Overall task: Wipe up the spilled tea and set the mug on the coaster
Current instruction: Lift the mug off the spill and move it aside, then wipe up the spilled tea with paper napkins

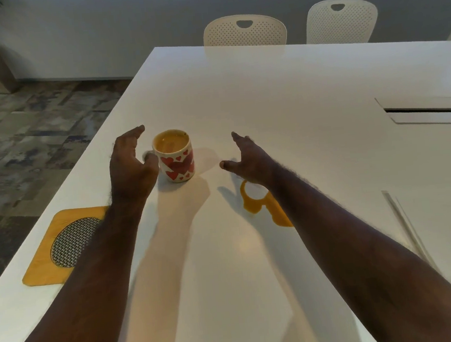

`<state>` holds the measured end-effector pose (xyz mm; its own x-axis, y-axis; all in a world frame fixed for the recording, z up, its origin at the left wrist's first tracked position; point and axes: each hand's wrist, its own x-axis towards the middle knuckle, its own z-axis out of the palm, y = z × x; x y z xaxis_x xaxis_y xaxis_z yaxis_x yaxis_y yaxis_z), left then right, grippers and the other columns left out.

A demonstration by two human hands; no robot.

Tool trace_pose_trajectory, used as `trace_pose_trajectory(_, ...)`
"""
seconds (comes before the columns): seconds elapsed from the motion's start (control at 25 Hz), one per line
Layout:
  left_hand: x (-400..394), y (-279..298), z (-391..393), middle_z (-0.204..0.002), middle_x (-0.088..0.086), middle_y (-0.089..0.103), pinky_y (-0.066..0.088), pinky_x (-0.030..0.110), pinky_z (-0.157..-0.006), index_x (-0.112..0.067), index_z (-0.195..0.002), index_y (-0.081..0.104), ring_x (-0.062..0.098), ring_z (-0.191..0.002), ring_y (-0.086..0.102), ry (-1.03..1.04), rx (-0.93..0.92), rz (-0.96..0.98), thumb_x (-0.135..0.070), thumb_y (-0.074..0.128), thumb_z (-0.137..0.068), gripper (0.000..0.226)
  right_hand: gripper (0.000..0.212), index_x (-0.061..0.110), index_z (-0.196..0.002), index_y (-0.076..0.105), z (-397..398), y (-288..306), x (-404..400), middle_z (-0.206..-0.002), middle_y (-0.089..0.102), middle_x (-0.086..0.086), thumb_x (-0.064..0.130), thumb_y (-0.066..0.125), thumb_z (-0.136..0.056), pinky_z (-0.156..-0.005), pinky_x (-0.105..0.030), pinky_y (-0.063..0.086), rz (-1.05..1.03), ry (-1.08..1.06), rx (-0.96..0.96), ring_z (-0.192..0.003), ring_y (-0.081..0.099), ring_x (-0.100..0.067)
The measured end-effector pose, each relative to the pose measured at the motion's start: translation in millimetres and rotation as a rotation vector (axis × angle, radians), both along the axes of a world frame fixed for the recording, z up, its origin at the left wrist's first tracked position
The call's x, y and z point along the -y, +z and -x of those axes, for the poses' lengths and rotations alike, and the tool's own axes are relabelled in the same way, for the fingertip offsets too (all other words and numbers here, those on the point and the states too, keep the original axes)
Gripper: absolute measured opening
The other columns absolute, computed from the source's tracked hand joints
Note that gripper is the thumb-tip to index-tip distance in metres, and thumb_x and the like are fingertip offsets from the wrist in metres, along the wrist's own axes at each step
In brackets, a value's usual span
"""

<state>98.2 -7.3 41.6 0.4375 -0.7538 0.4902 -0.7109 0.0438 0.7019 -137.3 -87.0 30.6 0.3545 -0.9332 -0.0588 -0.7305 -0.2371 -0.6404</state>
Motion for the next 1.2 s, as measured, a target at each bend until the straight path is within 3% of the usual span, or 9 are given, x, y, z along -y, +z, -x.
trace_pose_trajectory(0.08,-5.2,0.1,19.7,-0.141,0.008,0.053,0.039,0.039,-0.108,-0.013,-0.136,0.052,0.024,-0.131,0.047,-0.048,0.066,0.042,-0.016,0.06,-0.084,0.053,0.088,0.017,-0.157,0.008,19.9,-6.6,-12.4,-0.165,0.007,-0.006,0.046,0.06,-0.092,-0.121,-0.046,0.014,0.028,-0.01,-0.065,-0.152,0.002,-0.026)
trace_pose_trajectory(0.16,-8.7,-0.6,42.2,-0.143,0.011,0.051,0.031,0.053,-0.114,-0.01,-0.138,0.05,0.029,-0.136,0.041,-0.081,0.151,0.036,-0.021,0.055,-0.083,0.056,0.086,0.019,-0.157,0.006,40.1,-13.8,-25.6,-0.165,0.003,-0.003,0.051,0.054,-0.093,-0.118,-0.05,0.013,0.074,-0.033,-0.131,-0.151,-0.003,-0.027)
trace_pose_trajectory(0.24,-9.4,-1.7,67.9,-0.147,0.011,0.047,0.018,0.051,-0.119,-0.011,-0.14,0.048,0.03,-0.141,0.034,-0.109,0.228,0.012,-0.028,0.049,-0.085,0.057,0.083,0.02,-0.156,0.004,60.7,-21.6,-37.1,-0.165,0.002,-0.001,0.056,0.047,-0.095,-0.116,-0.048,0.014,0.149,-0.068,-0.18,-0.15,-0.004,-0.025)
trace_pose_trajectory(0.56,0.1,-13.4,194.7,-0.161,0.0,0.024,0.0,0.048,-0.12,-0.023,-0.149,0.033,0.022,-0.151,0.011,-0.347,0.283,-0.107,-0.04,0.047,-0.089,0.064,0.083,0.02,-0.156,-0.001,156.1,-37.8,-70.1,-0.165,-0.005,0.001,0.069,0.022,-0.094,-0.11,-0.037,-0.002,0.237,-0.229,-0.371,-0.149,-0.012,-0.02)
trace_pose_trajectory(0.84,1.1,-26.7,290.9,-0.161,0.001,0.025,-0.004,0.044,-0.12,-0.023,-0.15,0.032,0.021,-0.151,0.011,-0.556,0.301,-0.174,-0.039,0.043,-0.09,0.064,0.078,0.017,-0.157,0.002,244.6,-38.0,-99.7,-0.165,-0.004,0.001,0.064,0.022,-0.097,-0.111,-0.031,-0.008,0.224,-0.348,-0.419,-0.145,-0.018,-0.013)
trace_pose_trajectory(0.96,-1.0,-34.2,328.2,-0.16,0.001,0.027,-0.006,0.043,-0.12,-0.023,-0.15,0.031,0.02,-0.151,0.01,-0.651,0.333,-0.225,-0.036,0.045,-0.092,0.061,0.075,0.016,-0.157,0.004,280.7,-40.2,-111.5,-0.165,-0.001,0.0,0.06,0.023,-0.099,-0.112,-0.03,-0.008,0.185,-0.407,-0.413,-0.15,-0.012,-0.016)
trace_pose_trajectory(1.08,-5.3,-41.1,360.8,-0.155,0.002,0.037,0.001,0.043,-0.121,-0.021,-0.147,0.038,0.022,-0.147,0.023,-0.737,0.324,-0.276,-0.035,0.044,-0.09,0.058,0.071,0.015,-0.156,0.01,311.4,-43.5,-124.9,-0.165,0.009,-0.002,0.055,0.025,-0.1,-0.119,-0.037,-0.001,0.131,-0.478,-0.414,-0.152,-0.003,-0.02)
trace_pose_trajectory(1.2,-7.8,-45.3,384.8,-0.141,0.003,0.053,0.036,0.043,-0.111,-0.02,-0.136,0.054,0.025,-0.13,0.046,-0.734,0.33,-0.295,-0.028,0.05,-0.09,0.047,0.068,0.019,-0.152,0.029,326.0,-42.7,-136.8,-0.158,0.033,-0.002,0.058,0.035,-0.096,-0.115,-0.047,0.025,0.158,-0.585,-0.478,-0.147,0.026,-0.027)
